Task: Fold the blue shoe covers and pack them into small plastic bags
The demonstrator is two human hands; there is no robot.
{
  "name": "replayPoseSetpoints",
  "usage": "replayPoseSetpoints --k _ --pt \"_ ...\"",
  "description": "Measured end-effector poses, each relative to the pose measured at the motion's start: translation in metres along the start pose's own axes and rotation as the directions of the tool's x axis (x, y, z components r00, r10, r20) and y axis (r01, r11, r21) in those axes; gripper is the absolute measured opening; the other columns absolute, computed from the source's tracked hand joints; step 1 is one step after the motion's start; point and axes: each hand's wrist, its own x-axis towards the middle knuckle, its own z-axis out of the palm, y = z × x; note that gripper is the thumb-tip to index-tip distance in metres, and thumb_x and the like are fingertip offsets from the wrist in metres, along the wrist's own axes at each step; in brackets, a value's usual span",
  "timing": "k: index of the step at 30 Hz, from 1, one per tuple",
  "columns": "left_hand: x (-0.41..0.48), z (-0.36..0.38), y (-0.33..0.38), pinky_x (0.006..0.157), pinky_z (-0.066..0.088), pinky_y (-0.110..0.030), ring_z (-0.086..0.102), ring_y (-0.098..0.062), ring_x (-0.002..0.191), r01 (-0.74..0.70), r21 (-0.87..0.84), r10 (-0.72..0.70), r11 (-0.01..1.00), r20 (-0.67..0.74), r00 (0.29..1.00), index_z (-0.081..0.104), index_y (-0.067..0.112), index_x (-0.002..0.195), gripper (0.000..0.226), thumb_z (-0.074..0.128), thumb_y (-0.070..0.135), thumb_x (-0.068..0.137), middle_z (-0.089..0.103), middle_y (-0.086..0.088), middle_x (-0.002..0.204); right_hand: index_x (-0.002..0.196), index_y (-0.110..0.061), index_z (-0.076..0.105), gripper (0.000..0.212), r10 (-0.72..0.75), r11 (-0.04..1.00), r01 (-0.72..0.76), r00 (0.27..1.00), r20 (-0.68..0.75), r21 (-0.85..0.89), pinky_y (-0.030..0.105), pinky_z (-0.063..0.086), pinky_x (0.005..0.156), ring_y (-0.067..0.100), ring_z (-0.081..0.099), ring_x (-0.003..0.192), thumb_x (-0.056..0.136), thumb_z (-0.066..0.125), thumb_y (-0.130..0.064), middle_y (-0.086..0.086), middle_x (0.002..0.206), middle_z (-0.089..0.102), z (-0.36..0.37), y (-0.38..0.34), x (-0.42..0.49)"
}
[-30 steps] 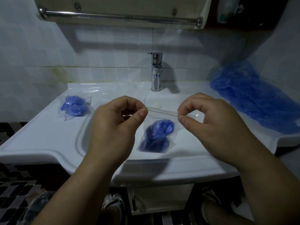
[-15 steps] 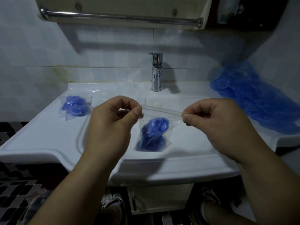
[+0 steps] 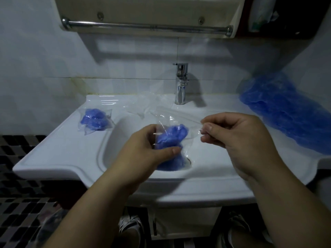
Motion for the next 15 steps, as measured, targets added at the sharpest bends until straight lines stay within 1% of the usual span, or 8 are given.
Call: replayPoseSetpoints --k 2,3,5,6,8,10,12,15 --pt "0.003 -0.007 -0.001 0.082 0.058 -0.046 0.072 -0.026 0.086 0.016 0.008 -0.015 1.0 -0.099 0.995 0.068 0.018 0.098 0.04 0.086 0.026 0.064 0.075 -0.006 0.089 0.107 -0.019 0.069 0.026 0.046 0.999 -0.045 0.999 -0.014 0.025 0.026 0.06 0.072 0.019 0.073 0.071 0.09 0.061 0.0 0.005 0.083 0.075 0.006 0.001 -0.001" --pt "0.006 -0.014 -0.001 0.075 0.059 -0.035 0.073 -0.02 0.081 0.025 -0.008 -0.026 1.0 -0.151 0.988 0.068 0.016 0.096 0.034 0.086 0.023 0.068 0.075 -0.002 0.083 0.115 -0.022 0.064 0.03 0.063 0.998 -0.063 0.998 -0.018 0.022 0.028 0.06 0.074 0.019 0.074 0.073 0.092 0.06 -0.003 0.004 0.086 0.075 0.008 0.003 -0.001" --pt "0.012 -0.034 0.001 0.054 0.046 -0.009 0.064 0.003 0.056 0.014 0.061 0.006 0.998 -0.323 0.947 0.065 0.012 0.084 0.018 0.08 0.018 0.076 0.068 0.008 0.06 0.119 -0.024 0.062 0.033 0.084 0.996 -0.084 0.996 -0.012 0.021 0.035 0.059 0.079 0.022 0.074 0.073 0.091 0.061 -0.006 0.007 0.088 0.074 0.013 0.005 -0.002" --pt "0.016 -0.047 0.004 0.046 0.039 -0.005 0.056 0.007 0.045 0.022 0.114 0.028 0.993 -0.418 0.908 0.063 0.011 0.079 0.016 0.078 0.018 0.079 0.062 0.008 0.053 0.118 -0.023 0.062 0.032 0.089 0.996 -0.089 0.996 -0.004 0.011 0.038 0.059 0.081 0.022 0.074 0.071 0.091 0.061 -0.005 0.008 0.087 0.073 0.015 0.005 -0.002" --pt "0.022 -0.076 0.009 0.038 0.035 -0.005 0.052 0.006 0.037 0.055 0.114 0.015 0.992 -0.538 0.843 0.063 0.007 0.079 0.015 0.075 0.015 0.083 0.059 0.002 0.057 0.114 -0.022 0.064 0.03 0.088 0.996 -0.088 0.996 0.007 -0.015 0.042 0.059 0.083 0.023 0.073 0.069 0.09 0.061 -0.004 0.011 0.086 0.072 0.019 0.006 -0.002" --pt "0.028 -0.104 0.006 0.035 0.036 -0.012 0.052 -0.005 0.037 0.183 0.201 -0.03 0.963 -0.592 0.806 0.06 0.006 0.07 0.022 0.075 0.017 0.082 0.057 -0.003 0.052 0.114 -0.023 0.063 0.031 0.089 0.996 -0.088 0.996 0.01 -0.034 0.043 0.059 0.083 0.023 0.073 0.068 0.09 0.061 -0.004 0.012 0.086 0.071 0.022 0.008 -0.001" --pt "0.036 -0.129 -0.006 0.049 0.046 -0.023 0.058 -0.023 0.054 0.354 0.368 -0.06 0.86 -0.616 0.786 0.059 0.008 0.063 0.031 0.078 0.026 0.08 0.059 -0.011 0.058 0.119 -0.025 0.06 0.035 0.102 0.994 -0.102 0.995 0.012 -0.047 0.043 0.059 0.083 0.021 0.073 0.069 0.09 0.06 -0.005 0.009 0.085 0.071 0.026 0.009 0.0" --pt "0.042 -0.147 -0.017 0.073 0.054 -0.038 0.064 -0.036 0.076 0.503 0.542 -0.088 0.673 -0.616 0.783 0.068 0.003 0.077 0.041 0.074 0.044 0.078 0.068 -0.021 0.08 0.123 -0.025 0.058 0.039 0.13 0.99 -0.129 0.991 0.018 -0.055 0.044 0.058 0.084 0.02 0.073 0.069 0.09 0.06 -0.005 0.007 0.085 0.07 0.03 0.011 0.001"
